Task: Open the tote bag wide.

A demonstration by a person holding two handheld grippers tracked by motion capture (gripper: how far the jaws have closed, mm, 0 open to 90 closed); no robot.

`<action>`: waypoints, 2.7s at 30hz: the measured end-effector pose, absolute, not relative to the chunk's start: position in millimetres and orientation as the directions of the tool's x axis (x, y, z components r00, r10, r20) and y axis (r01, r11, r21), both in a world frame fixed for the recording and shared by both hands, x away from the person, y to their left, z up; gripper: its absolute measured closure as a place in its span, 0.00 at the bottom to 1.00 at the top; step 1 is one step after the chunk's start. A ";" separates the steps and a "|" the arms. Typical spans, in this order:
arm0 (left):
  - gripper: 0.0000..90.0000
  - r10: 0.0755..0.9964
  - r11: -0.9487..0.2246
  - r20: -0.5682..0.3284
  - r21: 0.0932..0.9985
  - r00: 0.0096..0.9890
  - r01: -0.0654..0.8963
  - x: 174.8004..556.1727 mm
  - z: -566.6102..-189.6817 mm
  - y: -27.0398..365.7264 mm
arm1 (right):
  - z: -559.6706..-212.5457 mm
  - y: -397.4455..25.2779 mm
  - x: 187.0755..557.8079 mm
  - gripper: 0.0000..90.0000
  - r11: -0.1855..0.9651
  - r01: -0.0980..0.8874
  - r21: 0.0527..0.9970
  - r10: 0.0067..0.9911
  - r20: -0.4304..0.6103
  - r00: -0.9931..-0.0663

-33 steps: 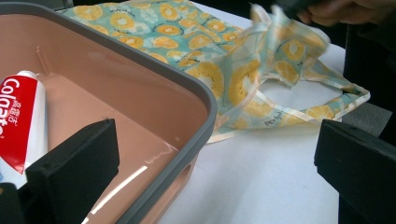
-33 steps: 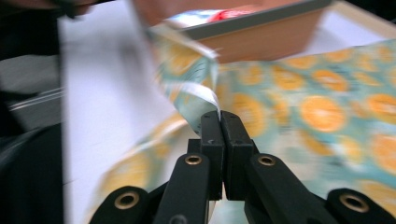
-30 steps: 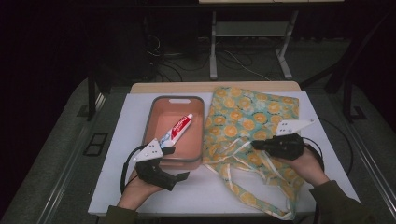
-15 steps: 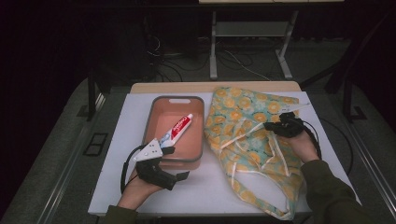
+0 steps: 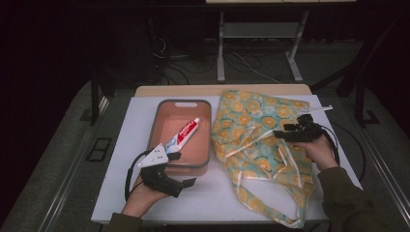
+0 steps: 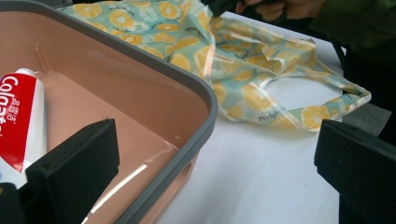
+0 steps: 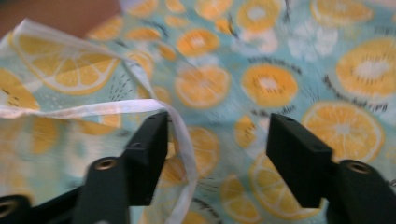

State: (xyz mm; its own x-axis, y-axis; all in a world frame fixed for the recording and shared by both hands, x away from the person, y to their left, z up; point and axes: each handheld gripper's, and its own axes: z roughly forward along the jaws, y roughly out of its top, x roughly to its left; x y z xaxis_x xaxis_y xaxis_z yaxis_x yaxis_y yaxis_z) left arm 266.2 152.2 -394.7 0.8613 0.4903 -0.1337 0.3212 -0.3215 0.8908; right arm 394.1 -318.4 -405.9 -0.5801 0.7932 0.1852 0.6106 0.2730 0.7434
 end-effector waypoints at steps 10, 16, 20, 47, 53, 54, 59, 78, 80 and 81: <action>0.00 0.490 -0.322 -0.133 0.891 0.862 0.321 265.9 -394.5 151.9 | -366.9 -310.7 346.5 0.34 0.321 0.511 0.797 0.713 0.153 -0.685; 0.00 0.490 -0.325 -0.132 0.890 0.862 0.321 265.6 -394.3 151.5 | -375.0 -289.5 313.1 0.49 0.422 0.455 0.785 0.580 0.152 -0.800; 0.00 0.487 -0.327 -0.133 0.888 0.863 0.322 265.3 -394.9 150.8 | -395.0 -273.5 298.4 0.53 0.524 0.424 0.738 0.515 0.122 -0.848; 0.00 0.484 -0.329 -0.134 0.888 0.865 0.322 265.4 -395.4 148.2 | -445.5 -241.4 319.0 0.89 0.629 0.427 0.650 0.554 0.010 -0.833; 0.00 0.484 -0.328 -0.135 0.888 0.865 0.322 265.4 -395.0 148.7 | -443.9 -247.3 320.5 0.99 0.605 0.459 0.651 0.547 0.079 -0.833; 0.00 0.483 -0.327 -0.136 0.889 0.865 0.322 265.5 -395.1 149.0 | -442.5 -247.8 318.9 0.99 0.596 0.466 0.654 0.542 0.101 -0.835; 0.00 0.482 -0.328 -0.134 0.889 0.866 0.321 265.6 -394.9 149.6 | -432.8 -242.1 304.6 1.00 0.561 0.465 0.685 0.479 0.190 -0.857; 0.00 0.482 -0.330 -0.133 0.888 0.866 0.320 267.9 -393.6 148.4 | -384.9 -285.7 356.4 0.99 0.303 0.472 0.828 0.647 0.185 -0.740; 0.00 0.483 -0.329 -0.131 0.889 0.866 0.319 268.4 -393.3 148.5 | -387.2 -291.3 366.6 0.99 0.281 0.486 0.828 0.677 0.188 -0.712; 0.00 0.483 -0.328 -0.132 0.889 0.866 0.319 268.6 -393.2 148.7 | -389.1 -294.1 371.2 0.99 0.268 0.497 0.825 0.695 0.192 -0.693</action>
State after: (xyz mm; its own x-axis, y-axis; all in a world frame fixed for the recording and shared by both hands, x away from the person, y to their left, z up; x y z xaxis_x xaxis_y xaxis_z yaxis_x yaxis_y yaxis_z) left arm 268.6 148.7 -393.2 0.8657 0.4828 -0.1323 0.3186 -0.3276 0.8895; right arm 371.2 -294.1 -389.1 -0.6930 0.6950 0.1917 0.4970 0.2678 0.8254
